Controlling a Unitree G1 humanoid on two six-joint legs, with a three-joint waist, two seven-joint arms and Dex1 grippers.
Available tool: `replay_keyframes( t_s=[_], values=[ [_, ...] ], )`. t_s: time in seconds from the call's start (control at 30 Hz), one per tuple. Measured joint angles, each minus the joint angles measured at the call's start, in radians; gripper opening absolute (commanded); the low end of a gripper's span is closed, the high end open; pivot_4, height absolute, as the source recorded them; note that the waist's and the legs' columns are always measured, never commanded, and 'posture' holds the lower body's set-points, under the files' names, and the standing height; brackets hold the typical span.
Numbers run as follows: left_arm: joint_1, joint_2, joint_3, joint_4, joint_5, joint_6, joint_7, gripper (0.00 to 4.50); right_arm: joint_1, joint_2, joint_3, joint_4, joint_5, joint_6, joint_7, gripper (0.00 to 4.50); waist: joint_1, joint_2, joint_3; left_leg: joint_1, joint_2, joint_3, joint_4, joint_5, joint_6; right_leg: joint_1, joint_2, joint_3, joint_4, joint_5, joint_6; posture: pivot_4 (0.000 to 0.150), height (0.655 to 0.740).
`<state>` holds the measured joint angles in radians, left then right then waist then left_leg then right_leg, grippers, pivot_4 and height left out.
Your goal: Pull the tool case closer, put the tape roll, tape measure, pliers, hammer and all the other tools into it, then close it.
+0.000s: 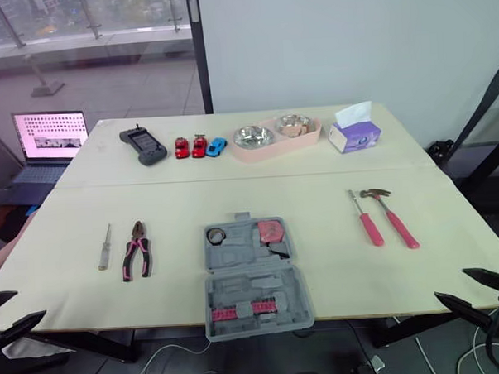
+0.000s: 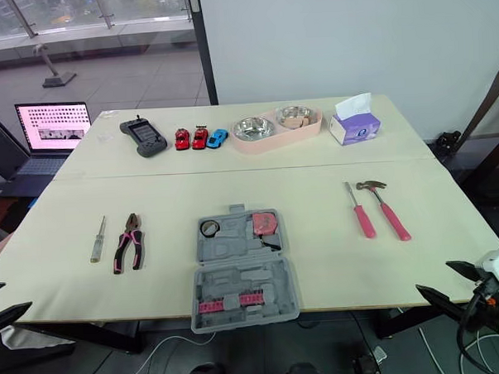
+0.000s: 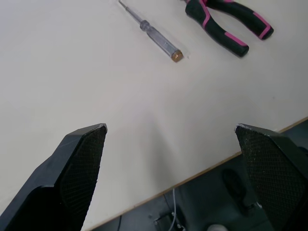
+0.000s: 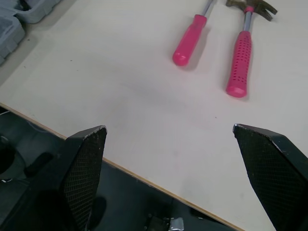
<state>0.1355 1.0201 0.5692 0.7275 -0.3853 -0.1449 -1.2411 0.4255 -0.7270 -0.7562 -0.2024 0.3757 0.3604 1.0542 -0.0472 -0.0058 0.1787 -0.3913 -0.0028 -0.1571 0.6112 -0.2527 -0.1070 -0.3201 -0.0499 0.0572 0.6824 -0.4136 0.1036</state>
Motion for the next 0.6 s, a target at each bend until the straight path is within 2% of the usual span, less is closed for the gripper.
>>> replay_keyframes(
  t_s=[0.47, 0.6],
  values=[
    [-0.035, -0.002, -0.006, 0.000, 0.006, -0.002, -0.010, 4.50, -0.003, 0.004, 0.068, 0.029, 0.005, -0.061, -0.064, 4.45, 0.001, 0.000, 0.000, 0.000, 0.000, 0.000, 0.000, 0.000, 0.000, 0.000, 0.000, 0.000, 0.000, 0.000, 0.000, 0.150, 0.7400],
    [-0.020, -0.080, 0.004, -0.121, -0.035, 0.070, 0.042, 4.50, -0.060, 0.031, 0.116, -0.044, 0.044, -0.008, -0.125, 4.45, -0.002, 0.001, 0.000, 0.000, 0.000, 0.001, 0.001, 0.000, 0.000, 0.000, 0.000, 0.001, 0.001, 0.000, 0.000, 0.150, 0.7400]
  ],
)
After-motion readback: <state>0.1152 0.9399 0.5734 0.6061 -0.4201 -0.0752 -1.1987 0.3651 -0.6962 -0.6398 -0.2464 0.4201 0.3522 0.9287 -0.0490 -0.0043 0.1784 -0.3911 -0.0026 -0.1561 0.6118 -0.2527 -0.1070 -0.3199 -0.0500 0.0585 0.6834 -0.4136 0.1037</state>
